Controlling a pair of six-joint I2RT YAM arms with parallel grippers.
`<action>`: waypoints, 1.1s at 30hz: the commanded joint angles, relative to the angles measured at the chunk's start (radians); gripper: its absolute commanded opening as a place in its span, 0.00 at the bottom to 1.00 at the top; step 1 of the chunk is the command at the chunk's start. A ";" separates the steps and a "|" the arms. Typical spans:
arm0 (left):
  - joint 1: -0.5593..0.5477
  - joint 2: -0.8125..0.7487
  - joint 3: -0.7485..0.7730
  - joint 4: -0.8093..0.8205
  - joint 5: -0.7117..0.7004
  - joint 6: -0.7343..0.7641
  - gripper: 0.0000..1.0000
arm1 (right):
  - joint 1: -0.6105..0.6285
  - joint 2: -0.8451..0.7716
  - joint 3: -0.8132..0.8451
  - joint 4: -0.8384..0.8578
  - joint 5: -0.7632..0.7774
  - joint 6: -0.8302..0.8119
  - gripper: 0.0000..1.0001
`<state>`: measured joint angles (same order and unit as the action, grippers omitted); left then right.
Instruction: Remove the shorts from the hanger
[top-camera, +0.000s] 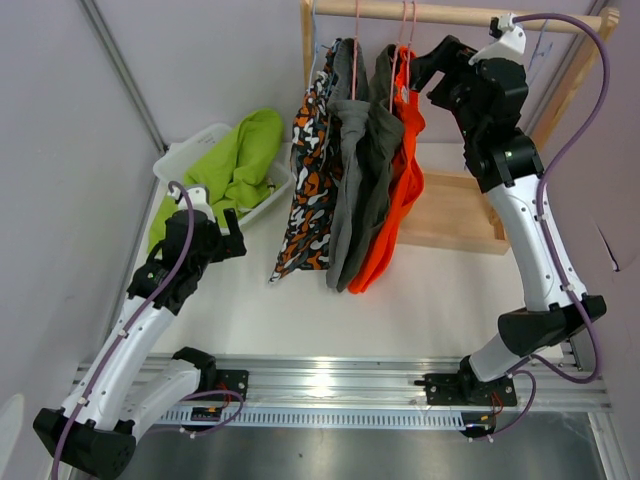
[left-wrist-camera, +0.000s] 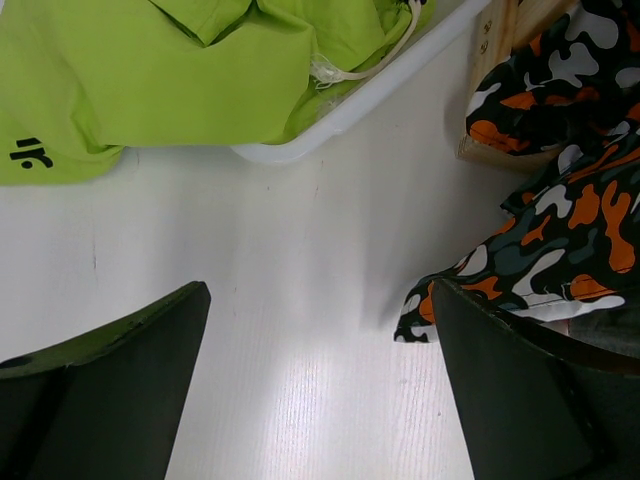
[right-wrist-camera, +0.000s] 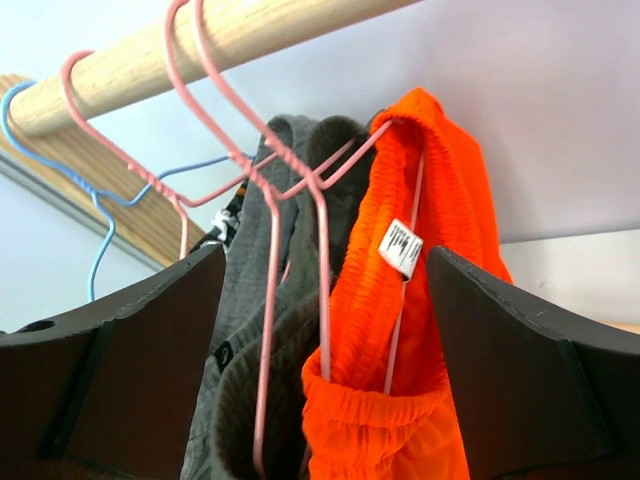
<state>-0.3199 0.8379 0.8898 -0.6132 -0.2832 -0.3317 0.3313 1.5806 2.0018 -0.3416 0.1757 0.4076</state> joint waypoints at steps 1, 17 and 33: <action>-0.007 -0.003 0.003 0.023 0.001 0.014 0.99 | -0.015 0.001 -0.009 0.035 0.002 -0.004 0.84; -0.007 0.003 0.001 0.024 0.001 0.013 0.99 | -0.026 0.081 0.057 0.039 -0.025 -0.001 0.58; -0.007 0.004 0.001 0.023 0.001 0.016 0.99 | -0.025 0.223 0.209 0.016 -0.059 0.014 0.59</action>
<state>-0.3199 0.8398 0.8898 -0.6132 -0.2836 -0.3317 0.3092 1.7756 2.1399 -0.3393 0.1307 0.4152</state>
